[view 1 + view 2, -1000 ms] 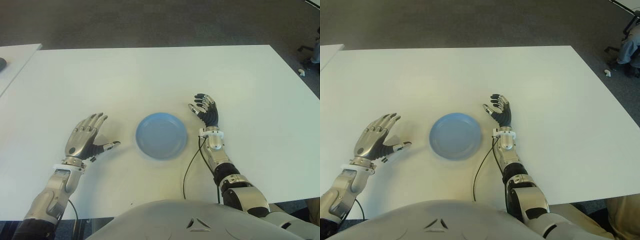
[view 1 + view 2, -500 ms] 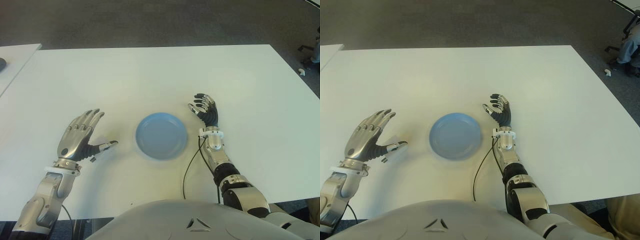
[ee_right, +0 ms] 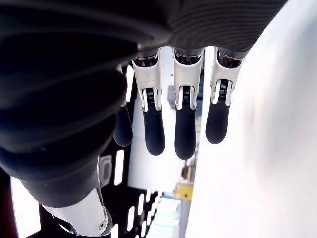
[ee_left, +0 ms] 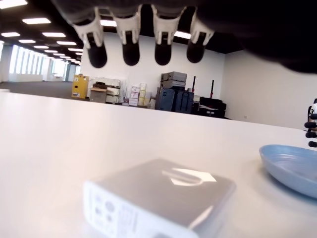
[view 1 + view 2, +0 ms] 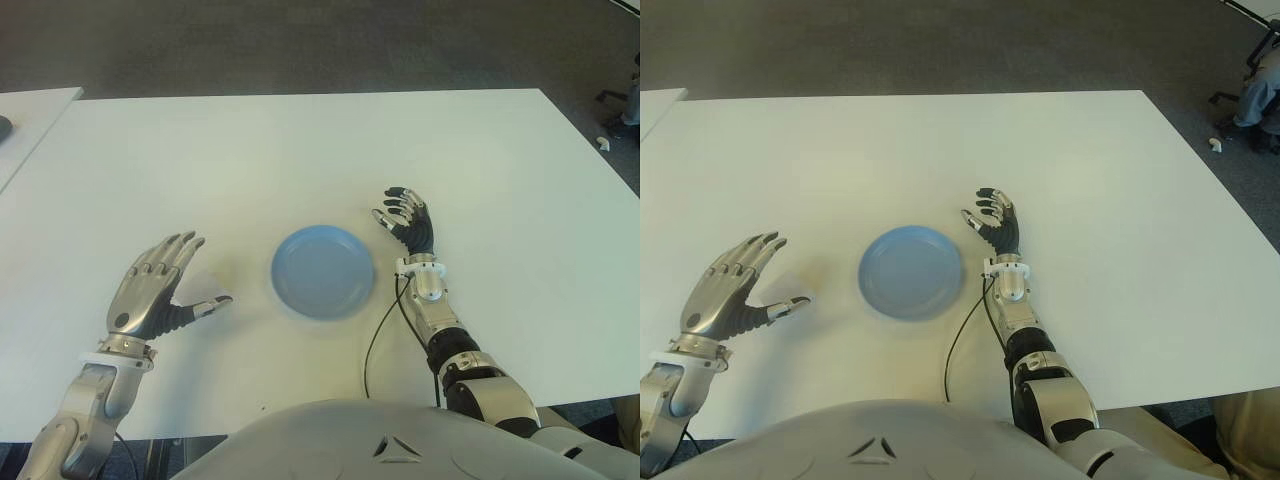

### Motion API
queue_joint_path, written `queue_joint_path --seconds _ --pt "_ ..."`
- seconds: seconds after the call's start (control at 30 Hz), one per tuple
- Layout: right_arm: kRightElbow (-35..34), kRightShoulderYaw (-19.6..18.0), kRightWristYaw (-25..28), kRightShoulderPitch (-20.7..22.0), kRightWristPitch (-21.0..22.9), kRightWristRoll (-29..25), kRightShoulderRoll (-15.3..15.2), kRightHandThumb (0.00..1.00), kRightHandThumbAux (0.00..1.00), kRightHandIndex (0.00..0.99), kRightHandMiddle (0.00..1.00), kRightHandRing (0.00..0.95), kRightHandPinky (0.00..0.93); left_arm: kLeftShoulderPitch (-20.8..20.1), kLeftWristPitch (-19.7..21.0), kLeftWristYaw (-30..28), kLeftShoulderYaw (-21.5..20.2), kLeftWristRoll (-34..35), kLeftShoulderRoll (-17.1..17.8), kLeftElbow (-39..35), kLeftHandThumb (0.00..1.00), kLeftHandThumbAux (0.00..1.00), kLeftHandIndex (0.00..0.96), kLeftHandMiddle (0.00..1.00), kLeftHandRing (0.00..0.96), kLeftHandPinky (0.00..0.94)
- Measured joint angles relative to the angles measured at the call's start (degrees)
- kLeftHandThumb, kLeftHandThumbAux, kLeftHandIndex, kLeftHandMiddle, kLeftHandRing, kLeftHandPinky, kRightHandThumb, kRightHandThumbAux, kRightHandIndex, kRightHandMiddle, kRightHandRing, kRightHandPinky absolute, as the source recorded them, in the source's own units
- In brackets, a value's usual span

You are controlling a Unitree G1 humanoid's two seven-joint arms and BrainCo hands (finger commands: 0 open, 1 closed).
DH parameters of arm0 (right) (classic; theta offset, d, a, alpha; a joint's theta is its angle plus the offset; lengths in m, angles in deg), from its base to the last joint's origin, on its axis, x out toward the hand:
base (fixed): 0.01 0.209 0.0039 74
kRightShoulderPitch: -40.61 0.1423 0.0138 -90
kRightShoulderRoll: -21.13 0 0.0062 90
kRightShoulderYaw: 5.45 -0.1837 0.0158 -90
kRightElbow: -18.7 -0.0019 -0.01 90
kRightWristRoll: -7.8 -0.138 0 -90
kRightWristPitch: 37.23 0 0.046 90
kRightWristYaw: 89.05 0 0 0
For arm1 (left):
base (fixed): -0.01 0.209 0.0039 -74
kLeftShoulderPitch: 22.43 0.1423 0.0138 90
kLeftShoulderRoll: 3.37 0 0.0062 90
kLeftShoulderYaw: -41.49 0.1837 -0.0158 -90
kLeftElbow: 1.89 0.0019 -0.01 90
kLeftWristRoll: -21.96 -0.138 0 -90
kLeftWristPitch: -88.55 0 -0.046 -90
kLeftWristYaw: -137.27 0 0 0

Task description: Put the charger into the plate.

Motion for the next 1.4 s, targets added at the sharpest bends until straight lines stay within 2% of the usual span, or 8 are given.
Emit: queue_joint_path --seconds 0.33,0.6,1.0,1.4 --pt "-0.4 0.4 0.6 -0.3 0.0 0.0 0.0 0.000 0.837 0.271 0.321 0.328 0.321 3.5 -0.1 0.0 0.0 -0.3 -0.6 1.9 0.185 0.173 0.000 0.000 0.000 0.000" --pt "-0.6 0.6 1.6 -0.5 0.1 0.0 0.0 0.000 0.839 0.272 0.322 0.328 0.319 3.2 0.6 0.1 0.9 -2.1 -1.4 4.9 0.144 0.180 0.000 0.000 0.000 0.000" --pt "-0.6 0.6 2.4 -0.6 0.2 -0.2 0.1 0.000 0.820 0.288 0.331 0.338 0.332 -0.5 1.3 3.2 3.7 -3.5 -2.0 12.3 0.122 0.172 0.000 0.002 0.000 0.000" --pt "-0.5 0.7 2.3 -0.6 0.1 -0.2 0.2 0.000 0.770 0.311 0.347 0.351 0.330 -7.5 1.6 8.0 7.4 -3.8 -2.1 20.8 0.129 0.171 0.000 0.015 0.000 0.000"
